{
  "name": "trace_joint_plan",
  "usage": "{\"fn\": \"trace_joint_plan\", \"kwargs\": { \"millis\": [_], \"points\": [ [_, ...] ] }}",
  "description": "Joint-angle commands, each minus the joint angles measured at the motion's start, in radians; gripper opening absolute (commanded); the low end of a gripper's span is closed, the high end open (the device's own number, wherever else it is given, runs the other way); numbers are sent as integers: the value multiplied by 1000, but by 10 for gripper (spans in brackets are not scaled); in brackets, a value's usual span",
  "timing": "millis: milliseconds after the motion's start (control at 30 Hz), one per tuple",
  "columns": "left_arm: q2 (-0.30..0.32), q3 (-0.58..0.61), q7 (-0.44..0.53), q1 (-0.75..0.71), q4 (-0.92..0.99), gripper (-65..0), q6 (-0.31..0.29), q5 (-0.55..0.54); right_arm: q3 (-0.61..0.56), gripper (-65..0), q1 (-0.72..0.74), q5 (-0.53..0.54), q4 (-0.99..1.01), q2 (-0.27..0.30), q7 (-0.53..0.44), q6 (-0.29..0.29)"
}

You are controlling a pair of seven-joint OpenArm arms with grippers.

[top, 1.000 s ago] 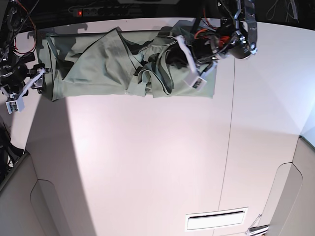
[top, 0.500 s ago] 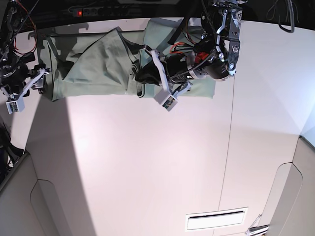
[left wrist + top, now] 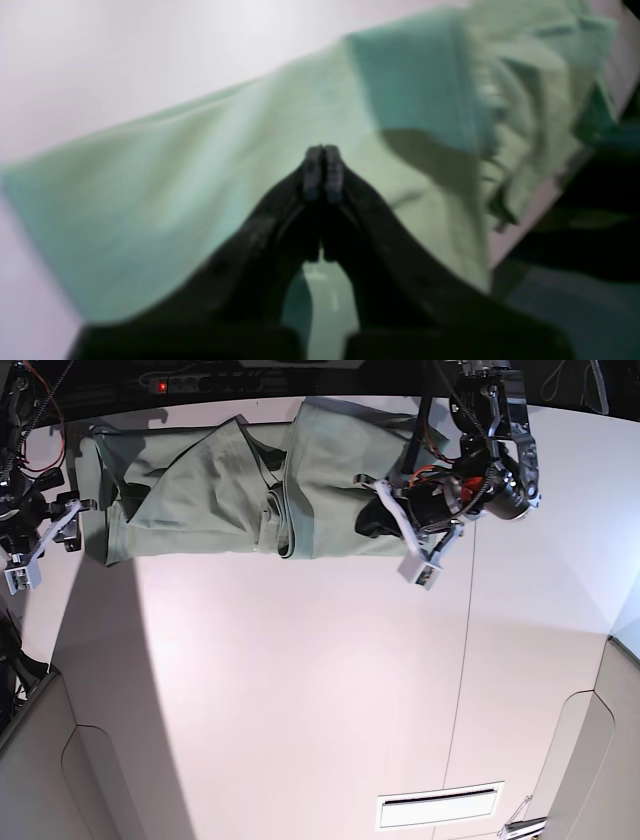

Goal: Fold the T-shirt properly

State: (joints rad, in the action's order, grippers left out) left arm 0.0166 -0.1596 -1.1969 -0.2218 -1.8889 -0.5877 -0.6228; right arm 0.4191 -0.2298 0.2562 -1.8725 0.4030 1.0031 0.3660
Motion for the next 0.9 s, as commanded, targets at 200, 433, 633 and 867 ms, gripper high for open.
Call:
{"fn": "trace_joint_plan", "kwargs": {
  "millis": [200, 433, 633, 867],
  "points": [
    [36, -113, -14, -16, -18, -650, -51, -132, 114, -305, 8, -39, 4, 81, -45, -4],
    [68, -129, -12, -16, -18, -650, -55, -144, 174, -305, 12, 301, 313, 146, 0, 98],
    [67, -129, -11, -13, -18, -650, -76, -166, 173, -305, 93, 798, 626, 143, 222, 240],
    [67, -129, -11, -13, -18, -650, -76, -166, 150, -305, 118, 956, 694, 131, 312, 244]
  ]
}}
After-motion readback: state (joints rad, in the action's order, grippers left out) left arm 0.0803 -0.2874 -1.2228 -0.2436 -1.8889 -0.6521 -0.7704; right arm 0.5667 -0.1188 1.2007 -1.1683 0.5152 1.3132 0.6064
